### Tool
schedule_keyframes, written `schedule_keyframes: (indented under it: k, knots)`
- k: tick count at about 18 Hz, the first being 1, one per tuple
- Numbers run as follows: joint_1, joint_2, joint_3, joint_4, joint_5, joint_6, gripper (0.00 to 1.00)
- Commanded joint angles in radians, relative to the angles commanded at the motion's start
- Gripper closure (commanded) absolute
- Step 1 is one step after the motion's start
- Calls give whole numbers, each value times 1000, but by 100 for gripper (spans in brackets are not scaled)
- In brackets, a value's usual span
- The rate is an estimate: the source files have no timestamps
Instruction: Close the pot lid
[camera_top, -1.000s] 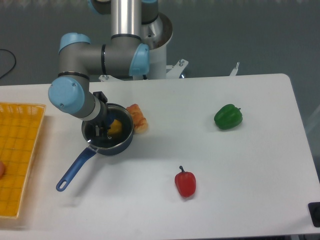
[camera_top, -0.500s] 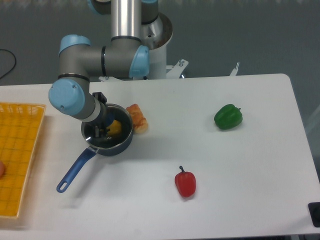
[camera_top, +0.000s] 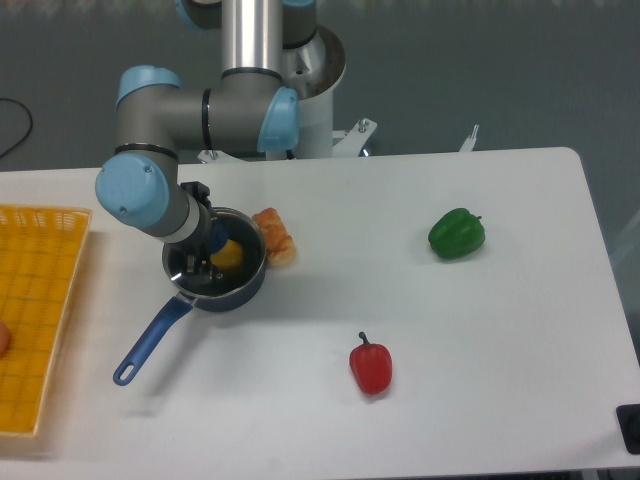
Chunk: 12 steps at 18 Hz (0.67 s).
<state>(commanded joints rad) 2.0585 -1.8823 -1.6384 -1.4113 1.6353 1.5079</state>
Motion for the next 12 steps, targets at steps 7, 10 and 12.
schedule_keyframes:
  k: [7, 10, 12]
  knots:
    - [63, 64, 84, -9, -57, 8, 0]
    - [110, 106, 97, -14, -63, 11, 0]
    - [152, 133, 100, -17, -96, 58, 0]
